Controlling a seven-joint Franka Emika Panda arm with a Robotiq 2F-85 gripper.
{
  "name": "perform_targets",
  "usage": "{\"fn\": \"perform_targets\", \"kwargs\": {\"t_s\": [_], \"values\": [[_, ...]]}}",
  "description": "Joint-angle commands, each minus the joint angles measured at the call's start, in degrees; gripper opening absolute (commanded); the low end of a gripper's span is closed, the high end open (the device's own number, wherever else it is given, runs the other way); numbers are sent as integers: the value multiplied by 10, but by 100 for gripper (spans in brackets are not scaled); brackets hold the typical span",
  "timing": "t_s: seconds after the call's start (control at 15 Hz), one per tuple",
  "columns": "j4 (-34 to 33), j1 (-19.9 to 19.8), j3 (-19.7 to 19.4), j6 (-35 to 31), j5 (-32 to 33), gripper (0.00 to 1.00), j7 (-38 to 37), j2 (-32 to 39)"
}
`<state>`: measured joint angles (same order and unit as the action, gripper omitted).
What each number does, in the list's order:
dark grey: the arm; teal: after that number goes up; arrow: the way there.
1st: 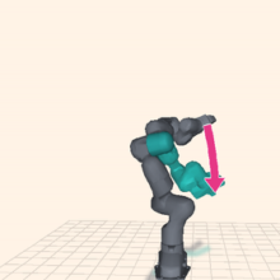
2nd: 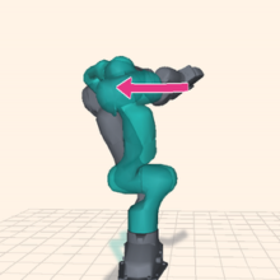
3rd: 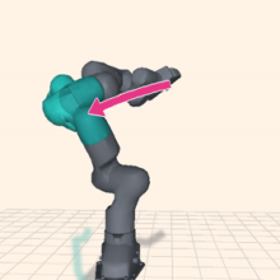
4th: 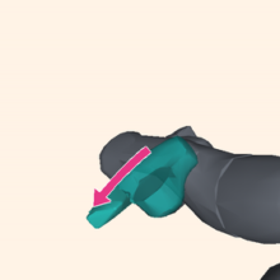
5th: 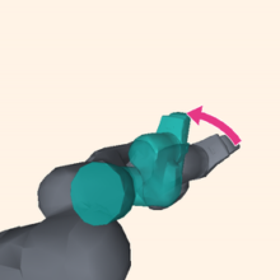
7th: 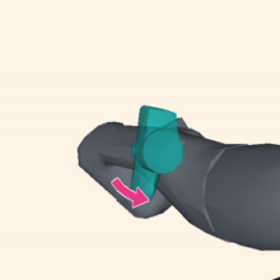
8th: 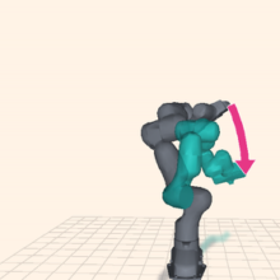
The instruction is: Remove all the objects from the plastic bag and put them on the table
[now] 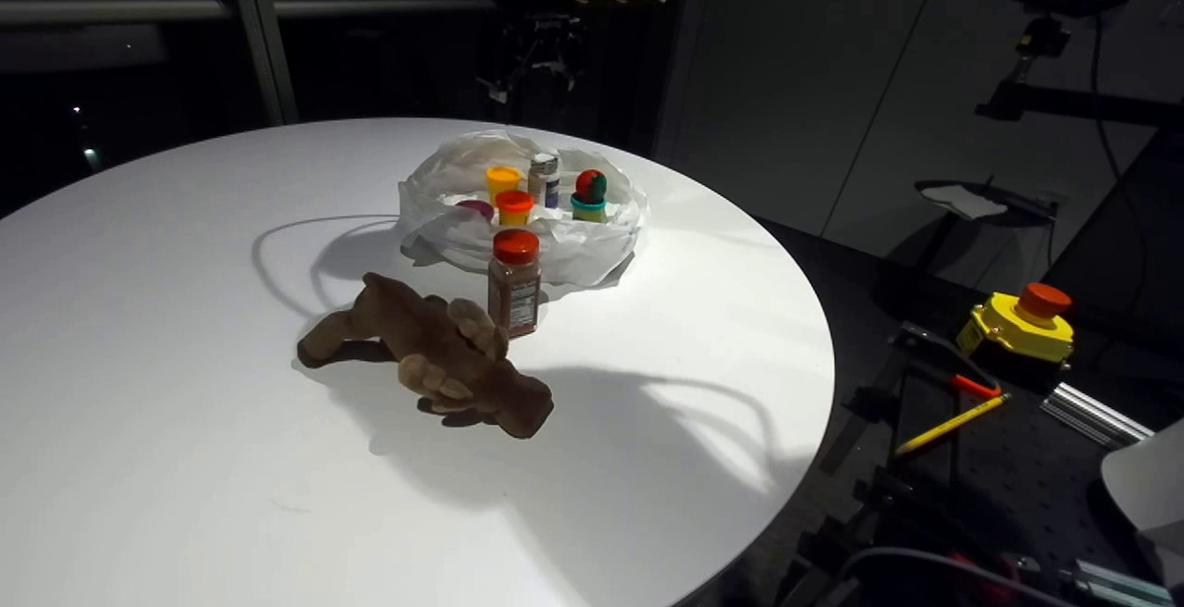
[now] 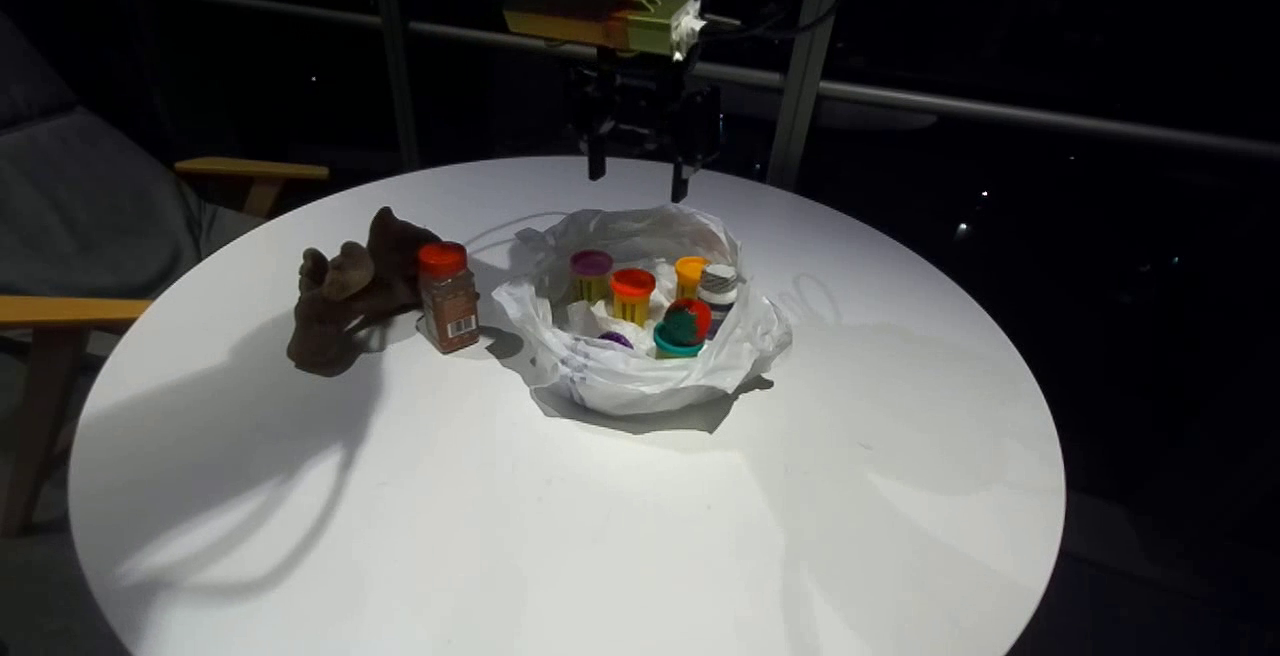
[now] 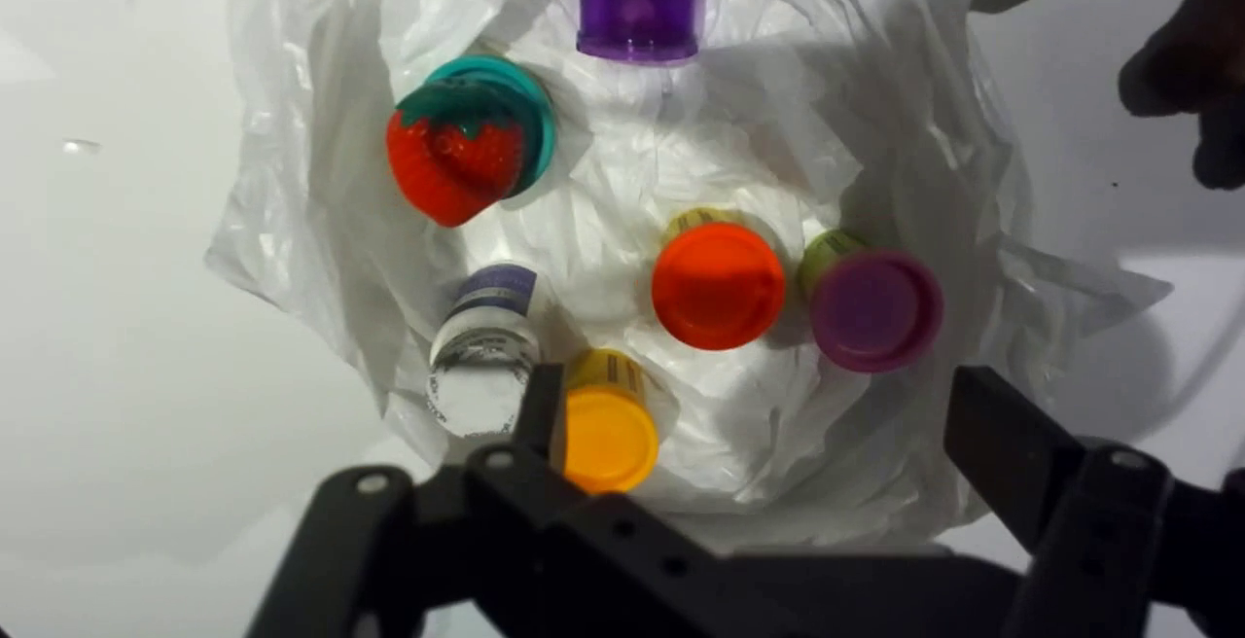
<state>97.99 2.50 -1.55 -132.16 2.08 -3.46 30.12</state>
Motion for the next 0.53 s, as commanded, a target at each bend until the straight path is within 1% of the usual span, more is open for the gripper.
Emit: {"fn": "perform_targets", "kwargs": {"t_s": [0.0, 0.27, 0.47], "values": [[-79, -23, 29, 75, -20, 100, 75, 50], [-100, -32, 50, 100, -51, 100, 97, 79], [-88, -27, 55, 69, -60, 100, 97, 91]]}}
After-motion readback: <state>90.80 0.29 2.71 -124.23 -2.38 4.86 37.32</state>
